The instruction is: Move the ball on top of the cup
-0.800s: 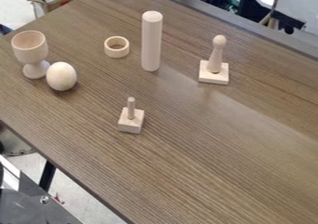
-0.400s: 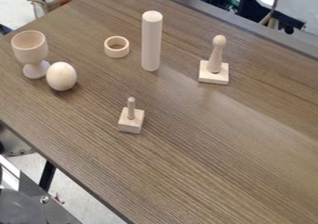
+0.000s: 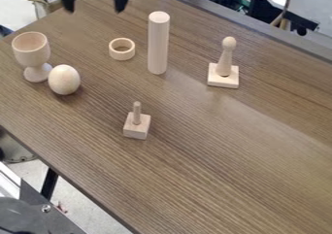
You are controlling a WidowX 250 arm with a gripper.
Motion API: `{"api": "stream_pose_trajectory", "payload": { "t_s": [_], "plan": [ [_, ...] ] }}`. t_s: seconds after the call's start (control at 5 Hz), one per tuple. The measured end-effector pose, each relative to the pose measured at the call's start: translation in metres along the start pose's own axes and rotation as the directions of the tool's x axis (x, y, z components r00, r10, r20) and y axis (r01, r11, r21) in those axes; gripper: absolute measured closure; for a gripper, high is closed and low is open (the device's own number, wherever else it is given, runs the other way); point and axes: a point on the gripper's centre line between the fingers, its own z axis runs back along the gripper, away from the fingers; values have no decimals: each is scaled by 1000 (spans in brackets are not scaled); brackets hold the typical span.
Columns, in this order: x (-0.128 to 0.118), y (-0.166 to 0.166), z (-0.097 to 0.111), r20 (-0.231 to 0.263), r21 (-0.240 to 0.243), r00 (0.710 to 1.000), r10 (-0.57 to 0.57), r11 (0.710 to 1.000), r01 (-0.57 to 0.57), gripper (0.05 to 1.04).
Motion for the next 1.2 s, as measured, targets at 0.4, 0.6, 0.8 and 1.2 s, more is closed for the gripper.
{"api": "stream_pose_trajectory", "payload": {
  "t_s": [0.4,0.6,0.8,1.2],
  "plan": [
    [-29,17,-50,-163,96,986,44,995,-29,85],
    [-36,27,-71,-198,135,978,59,990,-32,85],
    [-36,33,-86,-202,142,977,61,989,-32,85],
    [-30,41,-100,-216,144,973,82,988,-52,133]
  ]
}}
